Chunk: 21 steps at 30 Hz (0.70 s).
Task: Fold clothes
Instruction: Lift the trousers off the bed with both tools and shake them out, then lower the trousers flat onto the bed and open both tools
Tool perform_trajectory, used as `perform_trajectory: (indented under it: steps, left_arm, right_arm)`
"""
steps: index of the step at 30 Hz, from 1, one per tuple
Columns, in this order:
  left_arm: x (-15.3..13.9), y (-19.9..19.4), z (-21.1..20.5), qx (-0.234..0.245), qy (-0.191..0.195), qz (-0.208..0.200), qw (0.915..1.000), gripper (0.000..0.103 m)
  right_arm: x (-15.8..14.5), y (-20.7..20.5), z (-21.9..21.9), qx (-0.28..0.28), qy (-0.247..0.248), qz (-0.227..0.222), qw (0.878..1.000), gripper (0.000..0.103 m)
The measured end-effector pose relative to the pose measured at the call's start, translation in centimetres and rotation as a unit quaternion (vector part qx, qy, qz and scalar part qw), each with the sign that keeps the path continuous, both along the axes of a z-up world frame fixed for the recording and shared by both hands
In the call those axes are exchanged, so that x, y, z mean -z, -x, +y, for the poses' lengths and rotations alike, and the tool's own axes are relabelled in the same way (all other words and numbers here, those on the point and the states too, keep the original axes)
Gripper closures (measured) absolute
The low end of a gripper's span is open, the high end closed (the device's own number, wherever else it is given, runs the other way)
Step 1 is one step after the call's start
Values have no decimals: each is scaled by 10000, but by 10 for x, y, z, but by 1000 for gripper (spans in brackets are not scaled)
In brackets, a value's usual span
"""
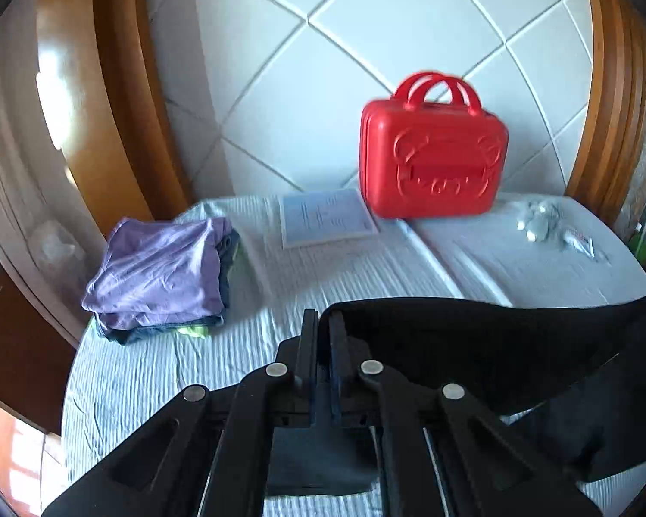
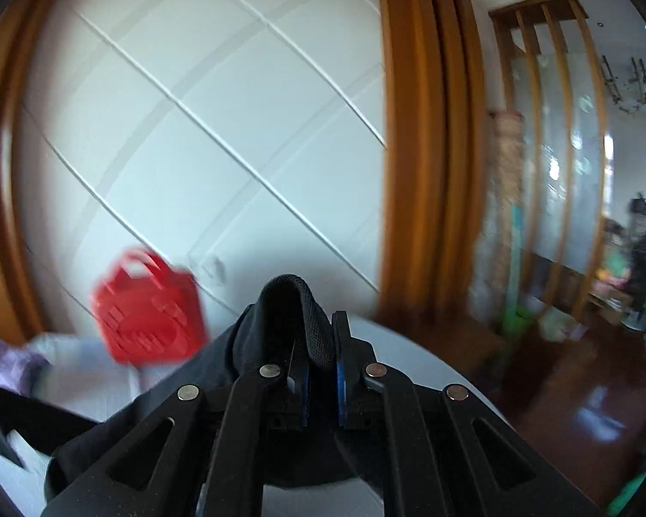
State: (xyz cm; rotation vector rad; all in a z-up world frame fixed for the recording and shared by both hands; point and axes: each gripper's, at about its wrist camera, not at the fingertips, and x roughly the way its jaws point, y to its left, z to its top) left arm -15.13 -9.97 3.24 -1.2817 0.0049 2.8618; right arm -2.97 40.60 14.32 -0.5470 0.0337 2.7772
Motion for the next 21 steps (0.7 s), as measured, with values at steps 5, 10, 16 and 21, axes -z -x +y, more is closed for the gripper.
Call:
perform_trajectory:
  steps: [5, 10, 16, 21]
  left_arm:
    - [39, -7, 33, 499, 62, -330, 9982, 68]
    - [64, -32, 95, 1292, -250, -693, 9889, 60]
    - [122, -71, 160, 1946, -412, -1522, 9681, 59]
    - [162, -82, 176, 1691, -649, -1956, 9638, 59]
  right_arm:
    - [90, 1, 32, 613, 223, -1664, 9839, 93]
    - [172, -12, 52, 915, 416, -2912, 9514, 76]
    - [188, -46, 66, 818, 451, -3160, 9441, 56]
    - [190, -54, 74, 726, 499, -3189, 9437, 50]
